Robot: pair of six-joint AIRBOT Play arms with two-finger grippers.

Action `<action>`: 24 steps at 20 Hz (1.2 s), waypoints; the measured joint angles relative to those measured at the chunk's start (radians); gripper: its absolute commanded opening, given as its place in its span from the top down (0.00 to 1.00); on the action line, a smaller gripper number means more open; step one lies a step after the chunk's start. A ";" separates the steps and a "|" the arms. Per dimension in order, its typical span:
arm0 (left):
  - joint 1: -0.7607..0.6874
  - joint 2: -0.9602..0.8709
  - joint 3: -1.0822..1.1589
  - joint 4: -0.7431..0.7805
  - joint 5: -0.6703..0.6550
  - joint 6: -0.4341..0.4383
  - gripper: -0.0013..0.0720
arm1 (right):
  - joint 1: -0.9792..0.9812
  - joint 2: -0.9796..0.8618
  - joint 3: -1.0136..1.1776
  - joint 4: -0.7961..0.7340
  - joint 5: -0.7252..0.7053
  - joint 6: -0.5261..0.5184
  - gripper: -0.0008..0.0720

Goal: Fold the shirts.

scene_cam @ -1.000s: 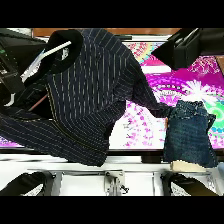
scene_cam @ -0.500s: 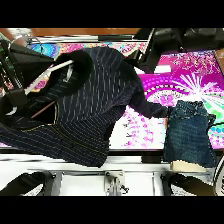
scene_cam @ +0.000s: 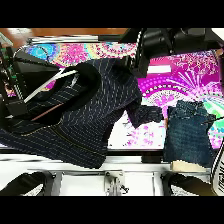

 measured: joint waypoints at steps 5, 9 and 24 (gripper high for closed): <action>0.001 0.000 0.000 -0.047 0.000 0.027 0.91 | 0.010 -0.018 0.000 0.020 0.035 -0.023 0.09; 0.001 -0.001 0.000 -0.070 0.010 0.049 0.91 | 0.056 -0.046 0.000 0.016 0.043 -0.060 0.83; 0.000 -0.030 -0.001 0.213 0.204 0.107 0.22 | 0.099 0.078 0.000 -0.114 0.014 0.206 0.84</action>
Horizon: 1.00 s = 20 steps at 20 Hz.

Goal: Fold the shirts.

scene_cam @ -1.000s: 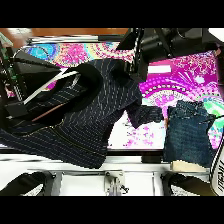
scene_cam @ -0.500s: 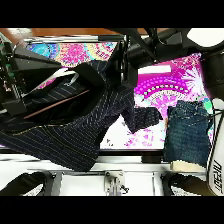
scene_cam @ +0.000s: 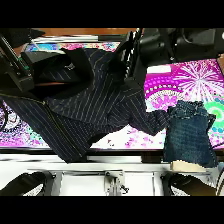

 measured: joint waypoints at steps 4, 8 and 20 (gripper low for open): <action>0.000 -0.001 0.000 0.086 0.042 0.023 0.23 | 0.000 0.006 0.000 -0.011 0.011 0.037 0.84; 0.001 -0.021 0.000 0.158 0.084 -0.008 0.23 | 0.000 0.008 0.000 -0.013 0.011 0.045 0.84; 0.001 -0.101 0.003 0.261 0.224 -0.279 0.23 | 0.000 0.008 0.000 0.001 -0.080 0.050 0.84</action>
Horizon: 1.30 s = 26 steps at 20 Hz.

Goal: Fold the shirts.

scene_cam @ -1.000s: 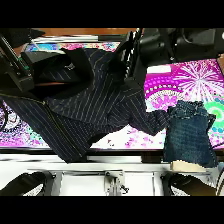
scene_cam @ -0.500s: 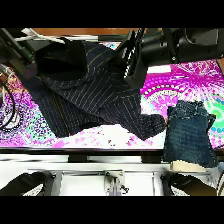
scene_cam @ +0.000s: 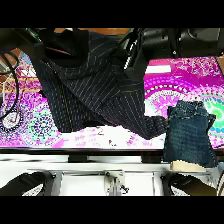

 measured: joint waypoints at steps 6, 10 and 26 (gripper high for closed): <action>-0.001 0.010 0.008 0.017 -0.008 -0.024 0.27 | 0.000 0.000 0.000 0.007 -0.058 -0.004 0.84; 0.000 0.014 0.025 0.014 0.041 -0.042 0.32 | 0.001 0.000 -0.001 0.006 -0.081 -0.004 0.84; -0.024 0.109 0.070 -0.008 -0.008 -0.077 0.18 | 0.000 0.000 -0.001 -0.038 -0.261 0.034 0.84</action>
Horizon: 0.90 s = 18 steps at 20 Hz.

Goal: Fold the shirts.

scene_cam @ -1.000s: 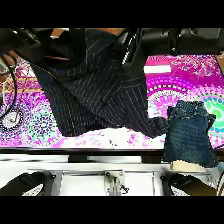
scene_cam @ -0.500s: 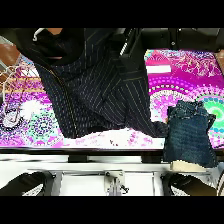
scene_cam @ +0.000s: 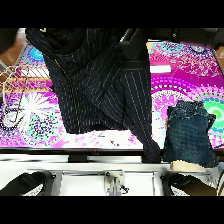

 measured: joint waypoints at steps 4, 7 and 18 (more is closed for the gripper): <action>0.071 0.004 0.014 0.132 -0.057 -0.149 0.17 | 0.000 0.001 0.000 0.000 -0.069 -0.021 0.84; 0.134 -0.038 0.016 0.166 -0.118 -0.298 0.17 | 0.000 0.004 0.000 0.000 -0.131 -0.041 0.84; 0.185 -0.279 0.018 0.142 0.139 -0.438 0.16 | 0.000 0.015 0.000 0.015 -0.198 -0.097 0.84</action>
